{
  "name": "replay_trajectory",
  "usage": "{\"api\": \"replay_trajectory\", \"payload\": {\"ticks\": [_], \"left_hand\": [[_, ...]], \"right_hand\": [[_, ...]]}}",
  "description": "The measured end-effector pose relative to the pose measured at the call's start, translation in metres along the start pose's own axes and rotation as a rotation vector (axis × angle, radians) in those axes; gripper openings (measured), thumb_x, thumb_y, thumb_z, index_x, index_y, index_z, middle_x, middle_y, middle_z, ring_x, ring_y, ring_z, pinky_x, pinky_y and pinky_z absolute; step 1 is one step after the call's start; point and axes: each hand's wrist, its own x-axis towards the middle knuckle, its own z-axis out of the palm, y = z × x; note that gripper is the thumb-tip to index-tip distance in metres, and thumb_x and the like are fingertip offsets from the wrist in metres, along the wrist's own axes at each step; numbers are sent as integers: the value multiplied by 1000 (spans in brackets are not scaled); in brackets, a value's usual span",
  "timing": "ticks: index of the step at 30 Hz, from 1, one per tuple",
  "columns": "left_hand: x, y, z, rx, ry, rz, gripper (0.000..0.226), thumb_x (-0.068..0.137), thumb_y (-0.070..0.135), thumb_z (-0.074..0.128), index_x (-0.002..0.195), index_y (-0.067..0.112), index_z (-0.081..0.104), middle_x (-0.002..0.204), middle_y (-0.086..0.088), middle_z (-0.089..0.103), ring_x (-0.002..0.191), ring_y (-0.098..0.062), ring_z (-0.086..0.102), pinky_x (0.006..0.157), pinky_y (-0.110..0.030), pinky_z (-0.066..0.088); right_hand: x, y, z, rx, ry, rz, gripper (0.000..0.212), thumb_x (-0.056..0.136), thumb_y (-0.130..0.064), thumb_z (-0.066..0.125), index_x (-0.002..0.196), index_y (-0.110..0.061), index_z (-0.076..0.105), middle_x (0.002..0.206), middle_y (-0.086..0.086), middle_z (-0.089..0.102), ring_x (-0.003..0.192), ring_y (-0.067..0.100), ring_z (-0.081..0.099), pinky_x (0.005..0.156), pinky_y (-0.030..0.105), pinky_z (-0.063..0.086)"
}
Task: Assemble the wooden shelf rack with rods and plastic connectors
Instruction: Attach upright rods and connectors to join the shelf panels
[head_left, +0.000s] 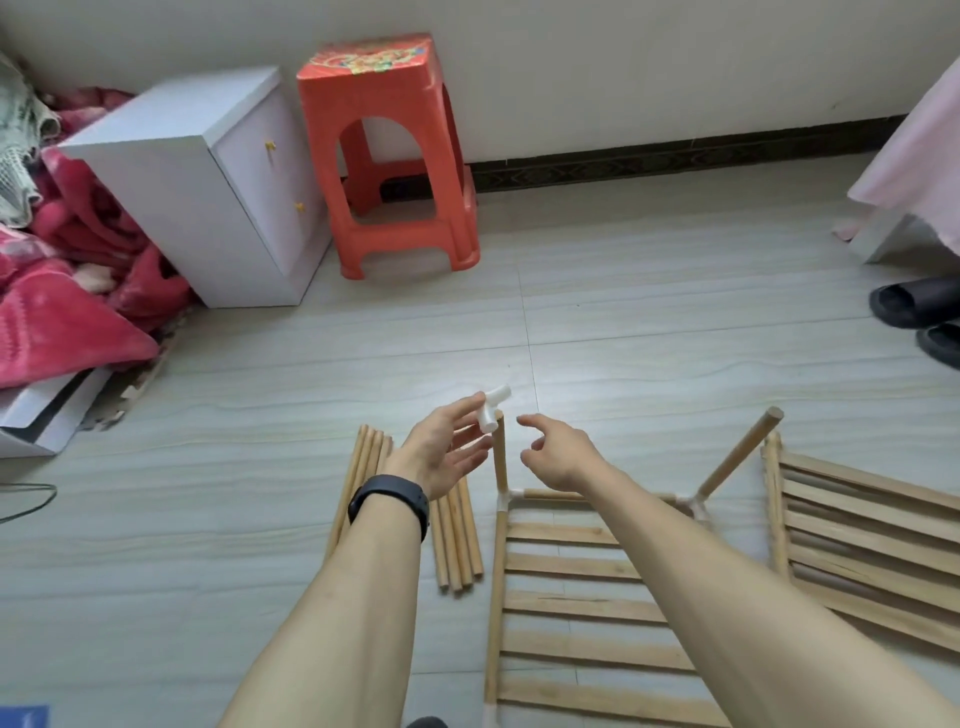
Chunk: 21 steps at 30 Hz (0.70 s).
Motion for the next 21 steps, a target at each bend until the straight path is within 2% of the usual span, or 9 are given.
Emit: {"api": "replay_trajectory", "payload": {"ticks": [2,5,7,11,15,18,21], "left_hand": [[3,-1,1,4,1,-7,38,86,37,78,116,14,73,98,-2,78,79,-18,71,76,-29,59],[7,-3,0,12,20,1,39,84,38,79,113,14,73,83,0,78,85,-21,71,85,-32,59],[10,-5,-2,40,32,19,39,83,40,80,112,15,74,80,1,77,87,-21,71,87,-34,59],[12,-4,4,174,61,92,38,82,45,80,108,19,74,93,-2,76,92,-22,73,81,-33,57],[11,-6,12,318,97,129,36,85,52,75,104,22,75,89,2,76,86,-17,73,76,-33,55],[7,-10,8,372,133,128,40,82,64,71,99,28,75,99,8,75,95,-15,68,79,-35,47],[9,-15,10,389,144,201,33,86,61,67,92,30,74,97,9,71,97,-11,59,78,-30,39]], "right_hand": [[2,-2,5,10,-16,-21,60,97,-14,48,153,-35,41,136,5,62,132,23,51,107,29,40],[0,-6,10,59,-51,-44,67,93,-8,46,152,-39,42,136,8,61,127,21,56,99,26,44],[-1,-9,11,77,-62,-60,71,91,-5,45,152,-41,42,134,7,62,121,22,60,96,28,48],[-1,-11,12,98,-84,-36,76,89,0,43,156,-37,36,133,5,62,118,25,62,101,36,51],[0,-11,12,117,-97,-14,77,89,0,43,157,-35,32,134,5,62,117,27,63,103,38,51],[-1,-11,13,127,-109,-9,80,87,0,42,157,-38,32,131,3,63,114,27,64,100,37,53],[-1,-10,13,129,-130,-5,82,87,1,40,157,-40,29,128,2,64,112,26,65,100,38,53]]}}
